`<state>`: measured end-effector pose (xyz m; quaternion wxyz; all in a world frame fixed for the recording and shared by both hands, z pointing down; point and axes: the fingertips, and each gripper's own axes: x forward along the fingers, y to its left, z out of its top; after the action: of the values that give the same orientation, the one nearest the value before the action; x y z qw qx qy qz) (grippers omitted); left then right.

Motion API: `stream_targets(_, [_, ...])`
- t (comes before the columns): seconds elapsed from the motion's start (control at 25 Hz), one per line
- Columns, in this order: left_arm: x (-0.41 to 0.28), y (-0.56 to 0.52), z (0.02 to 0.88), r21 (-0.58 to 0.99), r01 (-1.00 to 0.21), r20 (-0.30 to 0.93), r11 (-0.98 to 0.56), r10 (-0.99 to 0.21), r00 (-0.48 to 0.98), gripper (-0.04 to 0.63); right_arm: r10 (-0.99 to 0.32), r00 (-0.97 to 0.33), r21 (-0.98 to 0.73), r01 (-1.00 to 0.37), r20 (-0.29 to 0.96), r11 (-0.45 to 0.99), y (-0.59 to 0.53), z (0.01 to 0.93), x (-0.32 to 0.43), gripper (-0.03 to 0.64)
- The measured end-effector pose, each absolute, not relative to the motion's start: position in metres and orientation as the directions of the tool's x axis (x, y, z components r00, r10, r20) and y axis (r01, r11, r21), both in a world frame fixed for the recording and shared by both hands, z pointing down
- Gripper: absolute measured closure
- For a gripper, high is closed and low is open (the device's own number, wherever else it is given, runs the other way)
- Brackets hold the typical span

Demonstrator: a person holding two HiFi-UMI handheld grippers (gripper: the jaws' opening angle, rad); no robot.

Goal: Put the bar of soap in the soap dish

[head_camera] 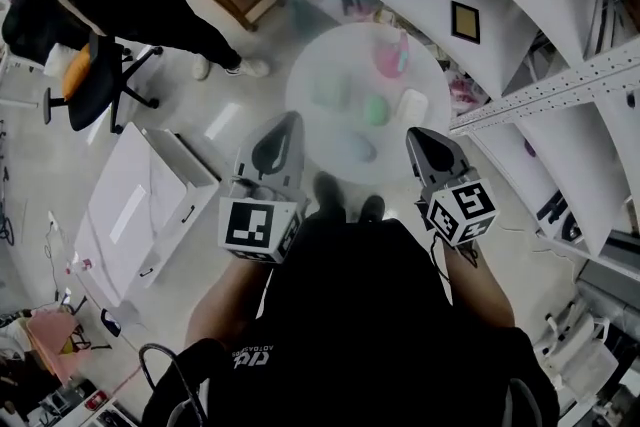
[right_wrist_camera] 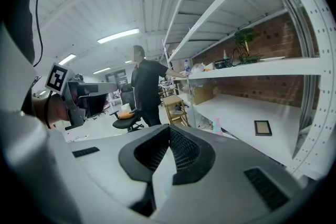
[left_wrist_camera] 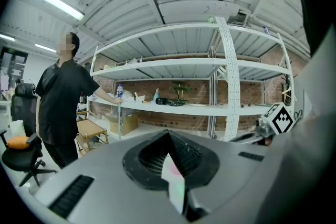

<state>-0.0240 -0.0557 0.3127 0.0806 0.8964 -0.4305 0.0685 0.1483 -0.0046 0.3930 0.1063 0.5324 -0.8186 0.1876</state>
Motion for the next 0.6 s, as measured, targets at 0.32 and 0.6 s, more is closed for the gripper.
stream_targets(0.32, [-0.043,-0.102,0.332,0.128,-0.736,0.170,-0.665,-0.716,0.677,0.595,-0.815,-0.361,-0.141,-0.932,0.454,0.335,-0.046,0.422,0.122,0.603])
stream_targets(0.6, [-0.041,-0.125,0.352,0.158,-0.756,0.222,-0.636,-0.723,0.655,0.595,-0.776,-0.367,-0.162,-0.929,0.512,0.333,-0.064,0.462,0.128,0.603])
